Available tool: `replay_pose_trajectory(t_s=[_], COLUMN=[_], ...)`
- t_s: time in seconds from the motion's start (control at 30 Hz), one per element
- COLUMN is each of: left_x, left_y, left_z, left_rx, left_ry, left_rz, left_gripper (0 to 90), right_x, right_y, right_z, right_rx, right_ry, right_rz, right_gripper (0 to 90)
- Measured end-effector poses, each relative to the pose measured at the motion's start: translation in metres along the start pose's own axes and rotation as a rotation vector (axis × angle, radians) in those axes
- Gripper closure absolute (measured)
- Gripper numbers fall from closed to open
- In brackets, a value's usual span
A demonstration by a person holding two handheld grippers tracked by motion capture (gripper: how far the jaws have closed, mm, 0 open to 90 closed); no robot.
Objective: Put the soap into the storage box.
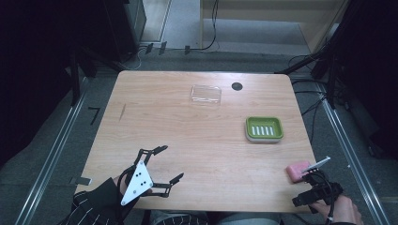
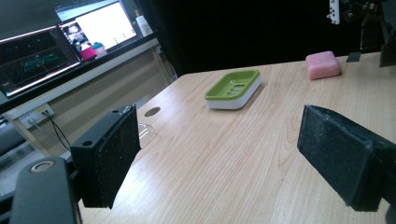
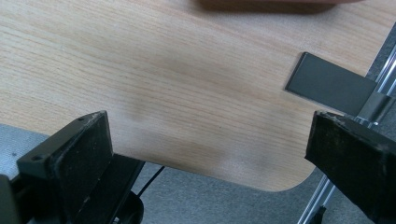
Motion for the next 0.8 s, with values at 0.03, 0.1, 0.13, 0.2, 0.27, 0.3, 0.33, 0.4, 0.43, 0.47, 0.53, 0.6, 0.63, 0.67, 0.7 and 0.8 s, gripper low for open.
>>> replay_pose_trajectory(t_s=[0.03,0.1,0.13,0.2,0.27,0.3,0.33,0.4,0.43,0.47,0.53,0.6,0.63,0.67,0.7,0.8], left_x=[0.000,0.000,0.000,0.000,0.000,0.000,0.001,0.001,0.000,0.000,0.000,0.000,0.000,0.000,0.000,0.000], left_y=[0.000,0.000,0.000,0.000,0.001,0.001,0.001,0.001,0.001,0.001,0.001,0.001,0.001,0.001,0.001,0.001], left_z=[0.000,0.000,0.000,0.000,0.000,-0.001,-0.001,-0.001,-0.001,-0.001,-0.001,-0.001,-0.001,-0.001,-0.001,-0.001], left_rx=[-0.001,-0.002,-0.002,-0.004,0.000,-0.002,-0.005,-0.005,-0.002,0.003,0.001,0.002,0.003,0.002,0.003,0.002], left_ry=[0.002,0.001,0.001,0.002,0.004,0.002,-0.003,-0.005,-0.001,0.000,-0.003,-0.003,-0.002,-0.003,-0.004,-0.004], left_rz=[0.001,-0.001,-0.001,-0.003,0.002,-0.004,-0.009,-0.010,-0.006,-0.001,-0.004,-0.004,-0.003,-0.004,-0.004,-0.005], left_gripper=[13.6,13.6,13.6,13.5,13.5,13.5,13.6,13.6,13.5,13.6,13.6,13.6,13.6,13.5,13.6,13.6], right_x=[0.000,0.000,-0.001,0.000,0.000,-0.001,-0.002,-0.003,-0.003,-0.003,-0.004,-0.004,-0.004,-0.004,-0.003,-0.002], right_y=[0.000,0.001,0.001,0.001,0.003,0.003,0.004,0.008,0.009,0.011,0.014,0.018,0.019,0.020,0.021,0.026], right_z=[0.000,0.000,0.000,0.002,0.003,0.004,0.004,0.005,0.007,0.008,0.010,0.010,0.011,0.011,0.013,0.016], right_rx=[0.004,0.007,0.011,0.018,0.034,0.038,0.040,0.047,0.048,0.052,0.060,0.059,0.055,0.056,0.055,0.071], right_ry=[0.000,-0.002,0.001,-0.003,-0.004,-0.007,-0.007,-0.010,-0.012,-0.016,-0.020,-0.019,-0.021,-0.024,-0.027,-0.030], right_rz=[0.003,0.007,0.013,0.009,0.012,0.017,0.018,0.027,0.031,0.031,0.032,0.036,0.030,0.036,0.033,0.030], right_gripper=[1.0,0.9,0.9,0.8,0.8,0.8,0.8,0.8,0.8,0.7,0.7,0.5,0.4,0.4,0.3,0.3])
Point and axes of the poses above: each handheld gripper's, and its own axes: z roughly backward along the jaws, y roughly out of its top, x roughly to its right, the point moved 8 cm from there along -z, roughly forward along the jaws, and after that the axes turned 15 degrees about -x, right-handed, at the moved point
